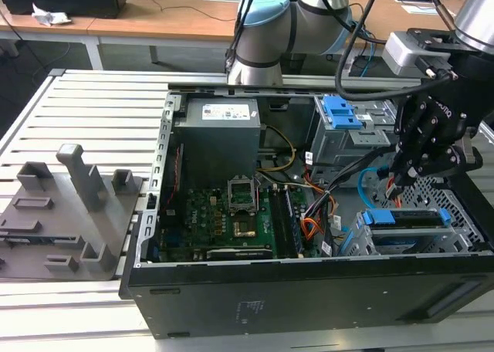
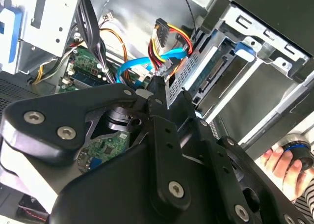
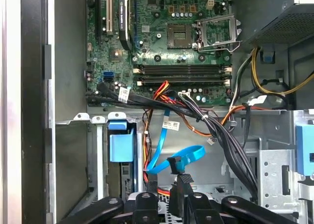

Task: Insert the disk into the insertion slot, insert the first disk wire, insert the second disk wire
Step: 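Insert the first disk wire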

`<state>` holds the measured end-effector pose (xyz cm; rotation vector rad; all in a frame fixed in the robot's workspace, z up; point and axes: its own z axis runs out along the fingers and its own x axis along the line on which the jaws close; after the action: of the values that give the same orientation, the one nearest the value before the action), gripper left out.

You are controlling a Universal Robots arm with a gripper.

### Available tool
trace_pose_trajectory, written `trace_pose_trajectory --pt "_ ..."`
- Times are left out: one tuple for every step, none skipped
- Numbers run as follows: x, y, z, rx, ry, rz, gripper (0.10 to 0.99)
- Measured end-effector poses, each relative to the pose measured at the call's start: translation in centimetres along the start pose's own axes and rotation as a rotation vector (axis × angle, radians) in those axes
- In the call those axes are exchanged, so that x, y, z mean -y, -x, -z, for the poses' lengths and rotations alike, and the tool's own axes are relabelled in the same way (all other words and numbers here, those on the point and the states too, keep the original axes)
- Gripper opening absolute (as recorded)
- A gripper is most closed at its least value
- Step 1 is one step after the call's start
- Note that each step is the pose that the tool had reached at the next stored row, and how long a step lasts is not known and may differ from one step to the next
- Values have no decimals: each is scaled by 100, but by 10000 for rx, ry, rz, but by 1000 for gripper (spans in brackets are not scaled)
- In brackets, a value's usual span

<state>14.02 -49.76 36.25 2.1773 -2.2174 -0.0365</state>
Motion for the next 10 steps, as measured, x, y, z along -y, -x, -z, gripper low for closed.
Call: trace_pose_trajectory --pt "30 27 0 -19 0 -1 302" --pt "77 42 -7 -40 0 -2 302" --pt "92 46 -15 -69 -1 -1 302" --pt "94 45 -37 -99 0 -6 302" --pt "98 46 -64 -123 -1 -5 302" --pt "99 47 -72 -125 0 -5 302" --pt "101 49 -76 -126 0 -5 302" --pt "100 59 -76 -126 -1 -5 302" --pt "100 60 -68 -128 0 -6 302" --pt "99 62 -40 -125 0 -5 302"
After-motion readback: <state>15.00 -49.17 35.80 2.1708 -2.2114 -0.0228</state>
